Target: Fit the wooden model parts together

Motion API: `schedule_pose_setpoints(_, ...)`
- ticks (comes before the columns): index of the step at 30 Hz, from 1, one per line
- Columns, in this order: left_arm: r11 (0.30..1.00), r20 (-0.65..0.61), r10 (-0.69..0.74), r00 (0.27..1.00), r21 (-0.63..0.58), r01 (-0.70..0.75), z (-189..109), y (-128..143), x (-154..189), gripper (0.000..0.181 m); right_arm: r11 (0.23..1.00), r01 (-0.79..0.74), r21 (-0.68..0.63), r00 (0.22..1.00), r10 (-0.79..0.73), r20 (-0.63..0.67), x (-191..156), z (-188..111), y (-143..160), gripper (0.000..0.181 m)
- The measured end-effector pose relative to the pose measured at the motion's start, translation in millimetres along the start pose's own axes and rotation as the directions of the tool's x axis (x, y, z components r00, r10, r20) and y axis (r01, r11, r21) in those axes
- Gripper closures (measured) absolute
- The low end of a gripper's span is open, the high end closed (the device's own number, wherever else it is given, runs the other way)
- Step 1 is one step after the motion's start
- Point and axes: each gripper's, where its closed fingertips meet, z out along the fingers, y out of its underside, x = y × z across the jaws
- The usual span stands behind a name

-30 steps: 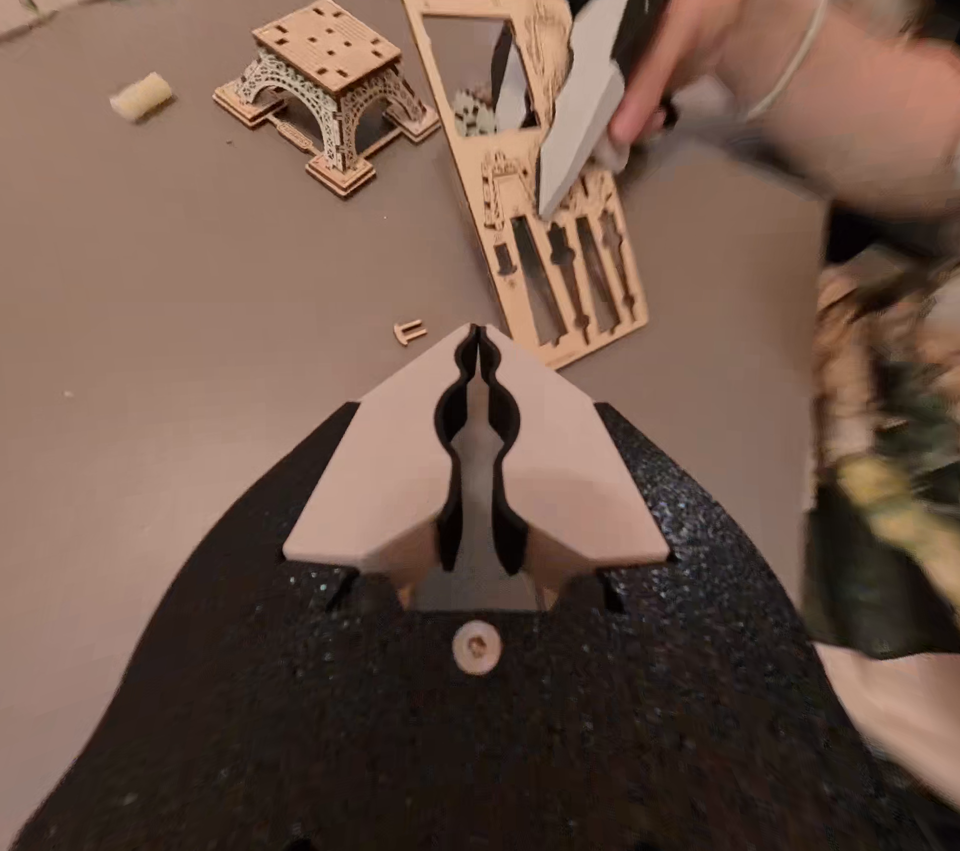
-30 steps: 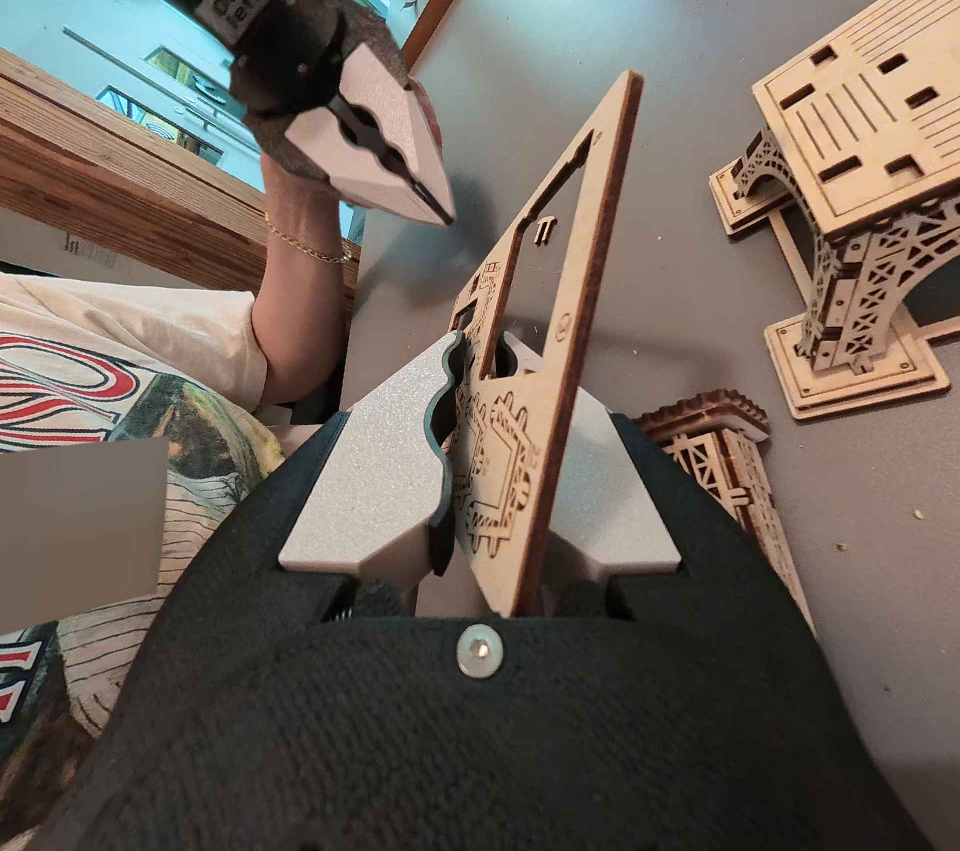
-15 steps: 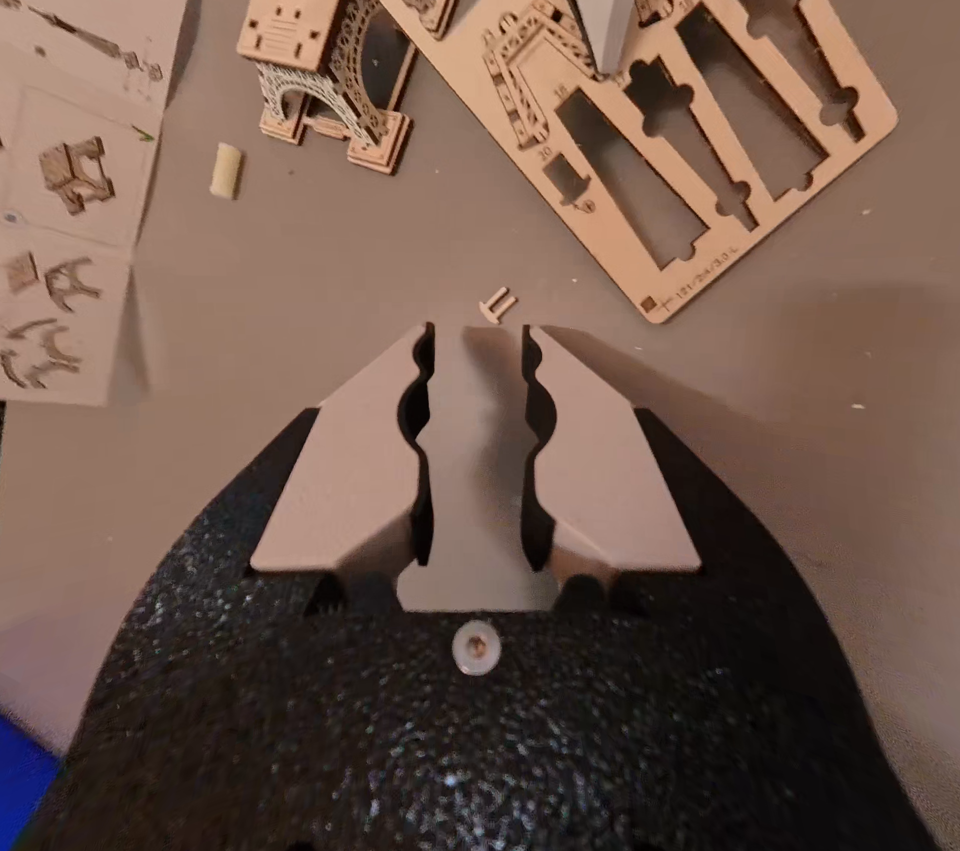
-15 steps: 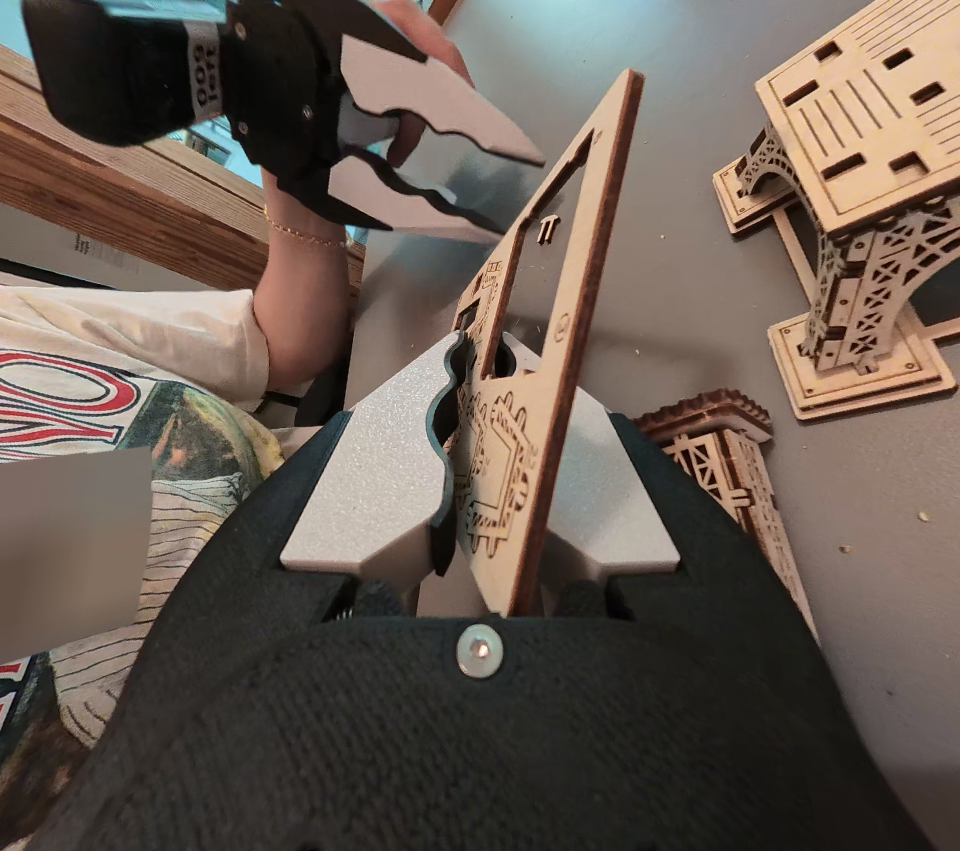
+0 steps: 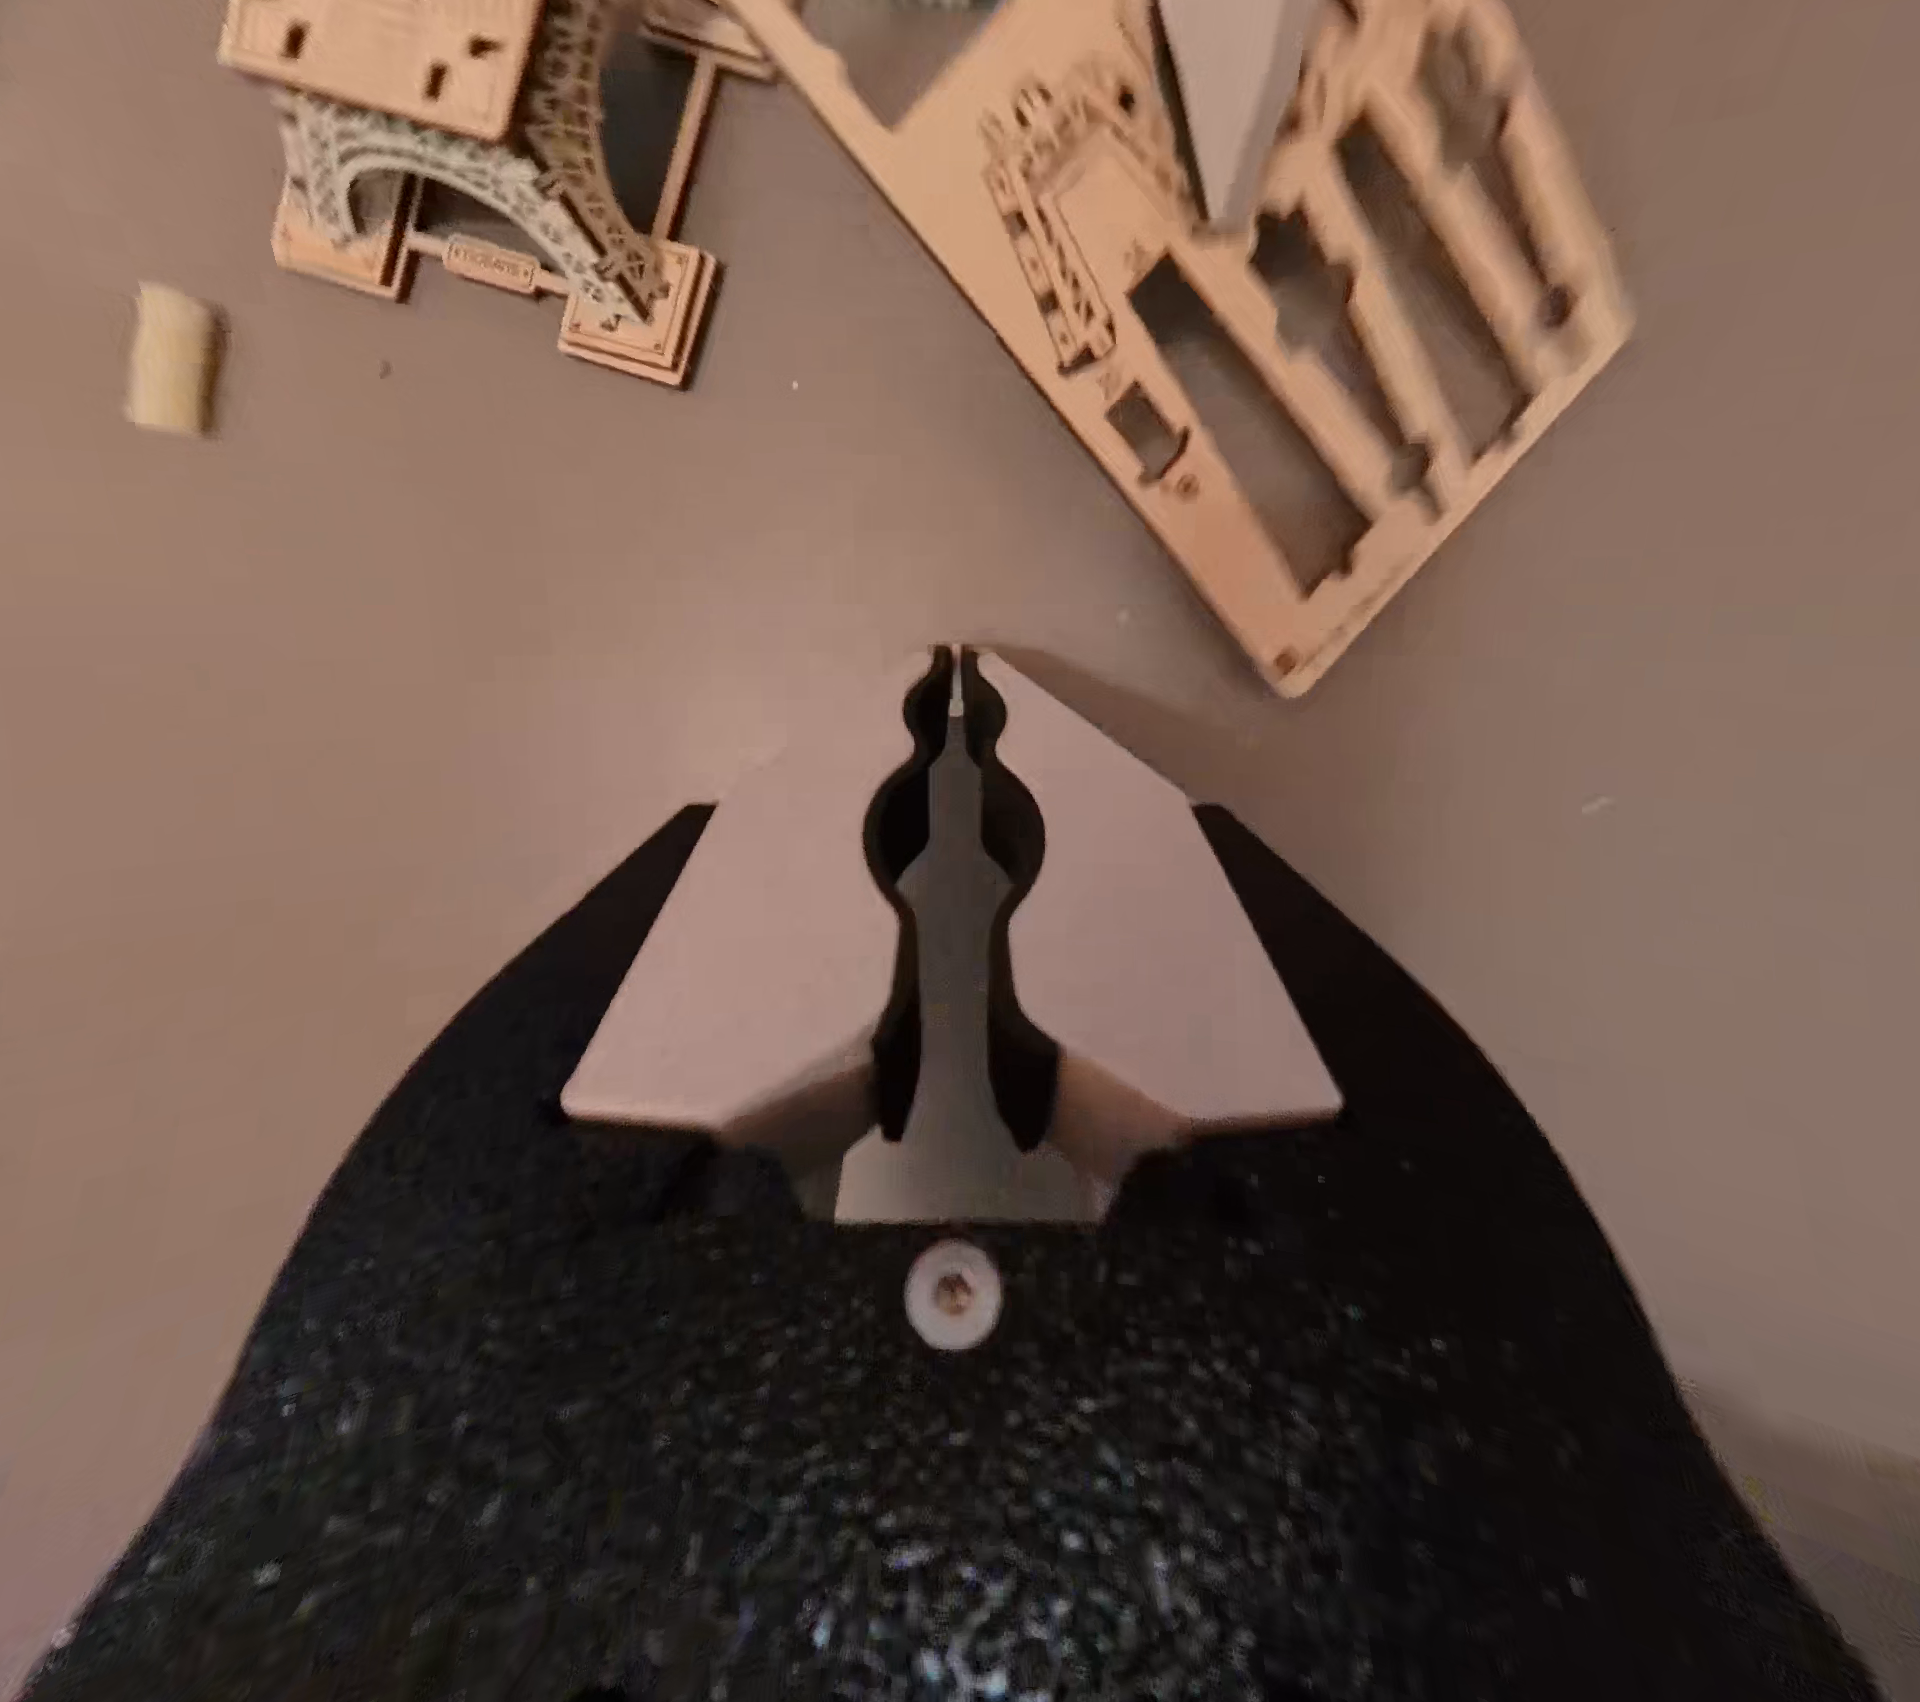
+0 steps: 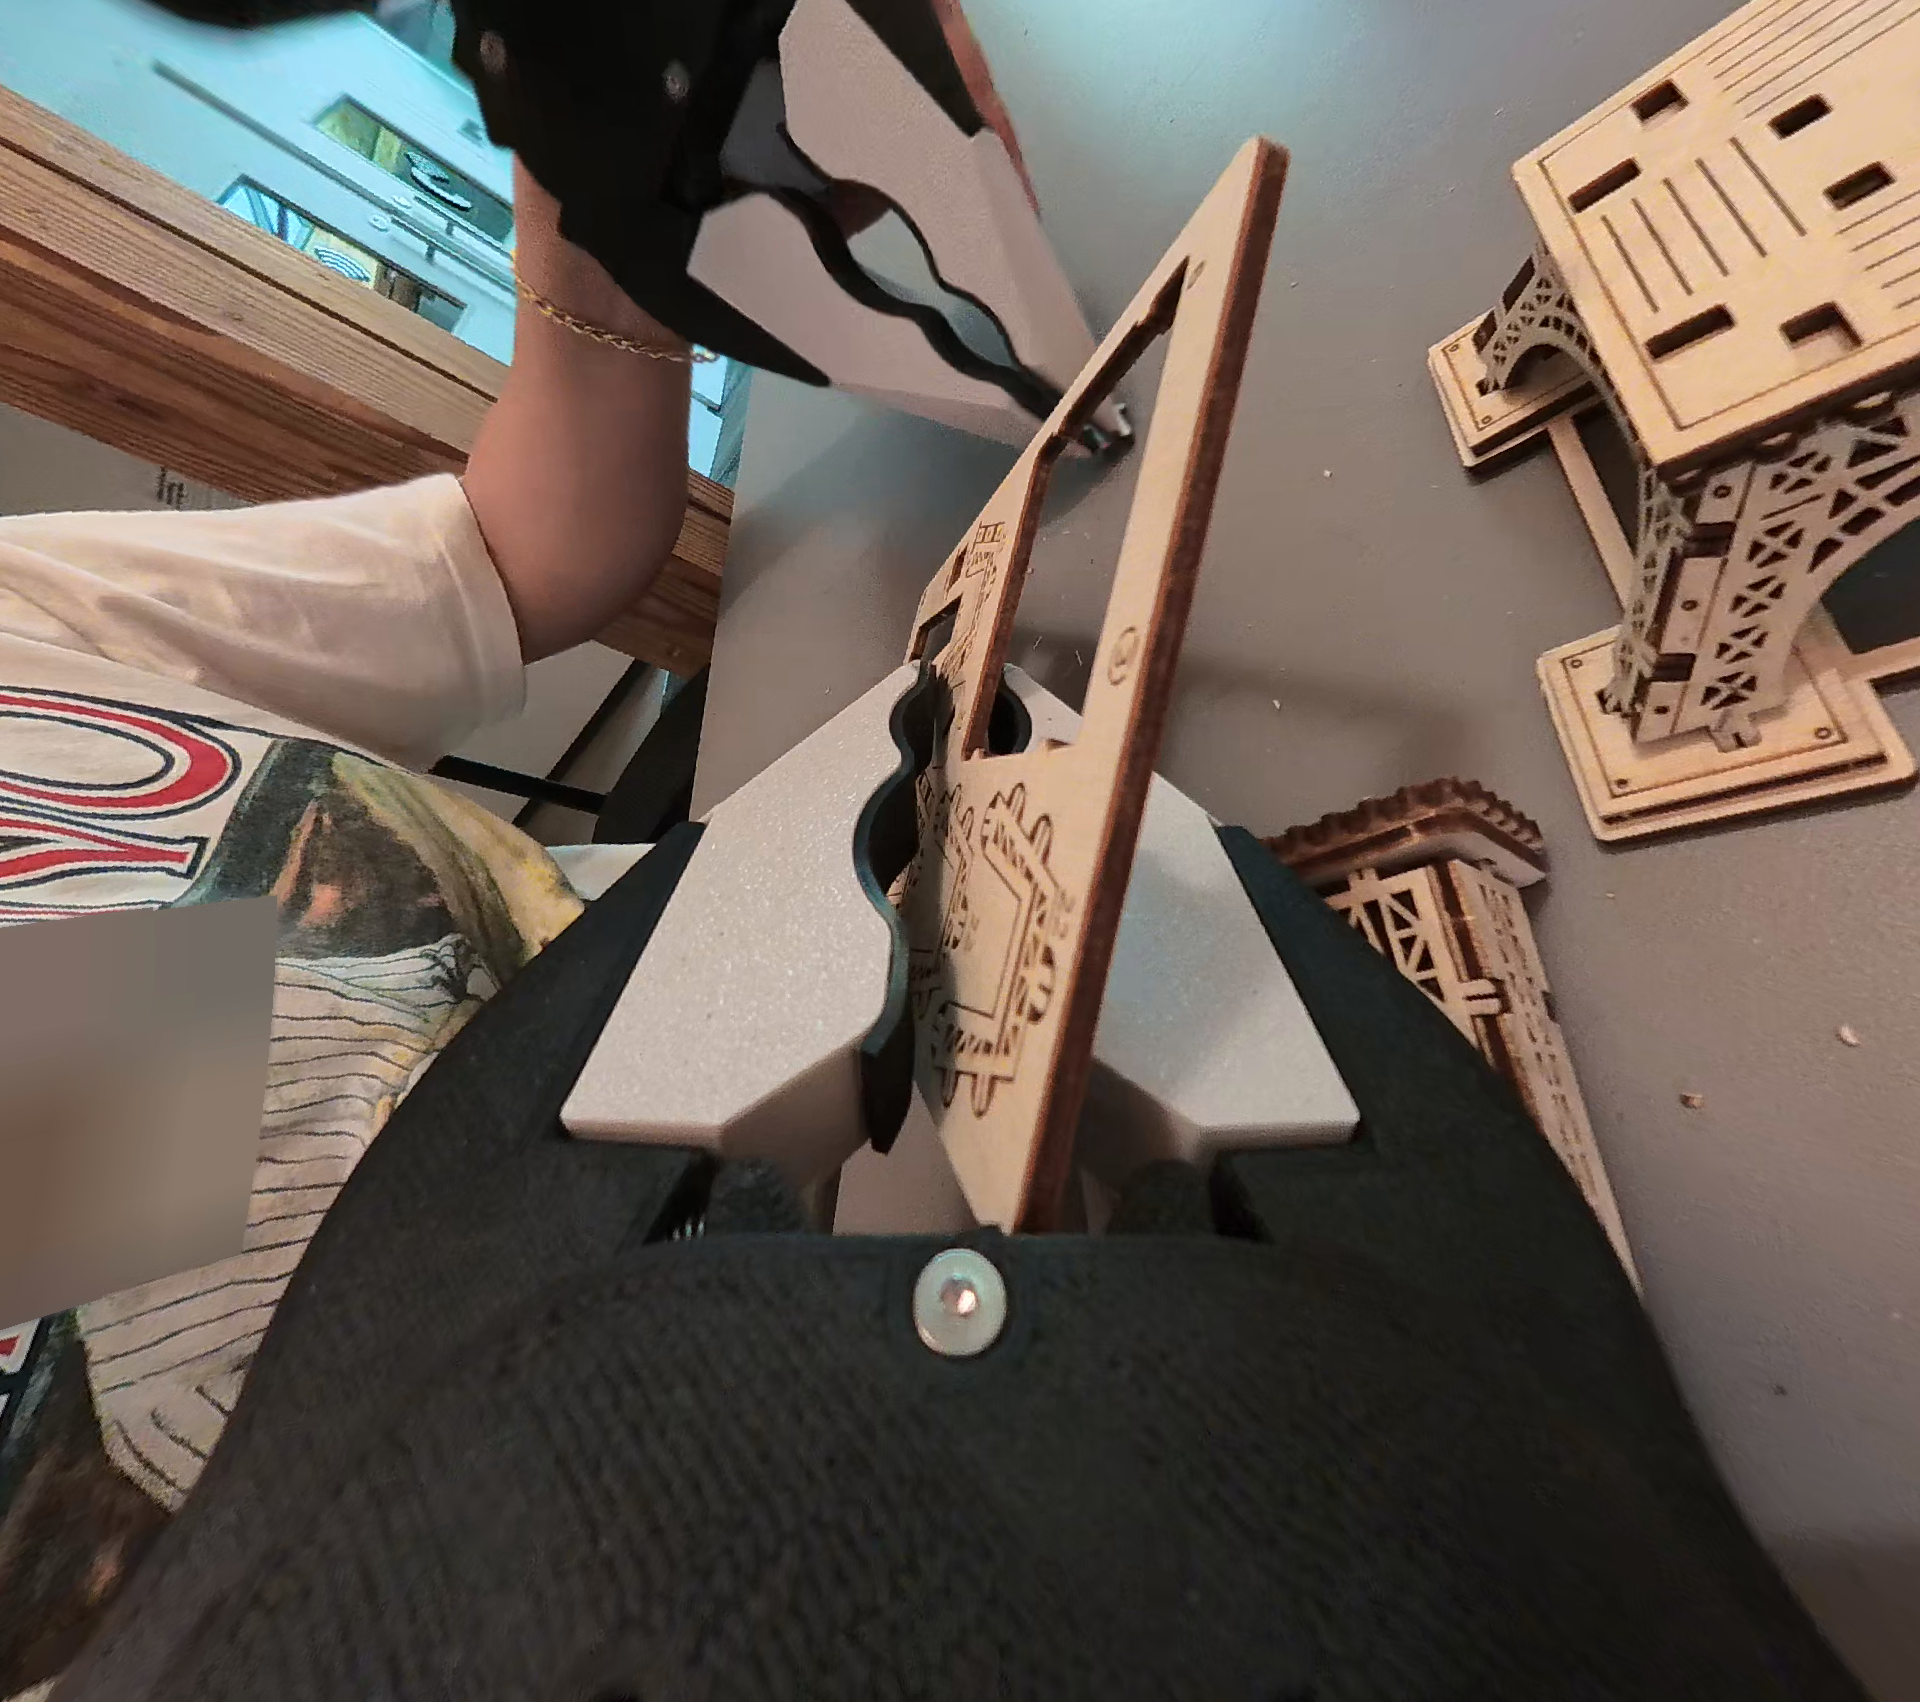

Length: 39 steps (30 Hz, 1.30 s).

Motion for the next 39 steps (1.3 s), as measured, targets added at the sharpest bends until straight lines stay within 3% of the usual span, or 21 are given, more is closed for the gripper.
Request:
schedule_pose_setpoints(1, 0.987, -0.077, -0.124, 0.989, 0.094, 0.131, -4, -7, 6, 0.181, 1.0, -0.001, 0.0, 1.0, 0.001, 0.001, 0, 0, 0, 0.174)
schedule_pose_setpoints(3, 0.862, -0.342, -0.346, 0.874, 0.251, 0.44, -20, -25, 19, 0.181, 1.0, 0.0, 0.0, 1.0, 0.0, 0.0, 0, 0, 0, 0.174)
schedule_pose_setpoints(4, 0.777, -0.455, -0.412, 0.789, 0.277, 0.565, -29, -29, 20, 0.181, 1.0, 0.0, 0.0, 1.0, 0.0, 0.001, 0, 0, 0, 0.174)
schedule_pose_setpoints(6, 0.629, -0.55, -0.535, 0.641, 0.247, 0.737, -35, -19, 11, 0.181, 1.0, -0.001, 0.0, 1.0, 0.001, 0.001, 0, 0, 0, 0.174)
schedule_pose_setpoints(9, 0.486, -0.566, -0.678, 0.469, 0.134, 0.864, -30, 9, 1, 0.169, 1.0, -0.002, 0.0, 1.0, 0.002, 0.002, 0, 0, 0, 0.174)
schedule_pose_setpoints(11, 0.437, -0.506, -0.742, 0.44, 0.134, 0.889, -27, 27, -11, 0.162, 1.0, -0.002, 0.0, 1.0, 0.002, 0.002, 0, 0, 0, 0.174)
schedule_pose_setpoints(13, 0.424, -0.454, -0.764, 0.458, 0.182, 0.887, -31, 36, -22, 0.161, 1.0, -0.002, 0.0, 1.0, 0.002, 0.002, 0, 0, 0, 0.174)
schedule_pose_setpoints(16, 0.478, -0.313, -0.78, 0.542, 0.261, 0.838, -38, 51, -35, 0.161, 1.0, -0.002, 0.0, 1.0, 0.002, 0.002, 0, 0, 0, 0.174)
schedule_pose_setpoints(18, 0.573, -0.215, -0.729, 0.65, 0.327, 0.751, -46, 49, -38, 0.161, 1.0, -0.002, 0.0, 1.0, 0.002, 0.002, 0, 0, 0, 0.174)
schedule_pose_setpoints(21, 0.785, -0.103, -0.507, 0.856, 0.357, 0.507, -50, 31, -18, 0.161, 1.0, -0.002, -0.001, 1.0, 0.002, 0.002, 0, 0, 0, 0.174)
schedule_pose_setpoints(24, 0.953, 0.047, -0.21, 0.976, 0.235, 0.194, -37, 30, 3, 0.158, 1.0, -0.002, -0.001, 1.0, 0.002, 0.003, 0, 0, 0, 0.174)
schedule_pose_setpoints(26, 0.98, 0.091, -0.128, 0.988, 0.163, 0.112, -29, 32, 7, 0.157, 1.0, -0.002, -0.001, 1.0, 0.002, 0.003, 0, 0, 0, 0.174)
schedule_pose_setpoints(29, 0.984, 0.092, -0.142, 0.986, 0.124, 0.13, -20, 34, 6, 0.157, 1.0, -0.001, 0.0, 1.0, 0.001, 0.002, 0, 0, 0, 0.174)
schedule_pose_setpoints(39, 0.979, 0.075, -0.104, 0.992, 0.183, 0.089, -23, 20, 13, 0.167, 1.0, -0.003, -0.001, 1.0, 0.003, 0.003, 0, 0, 0, 0.174)
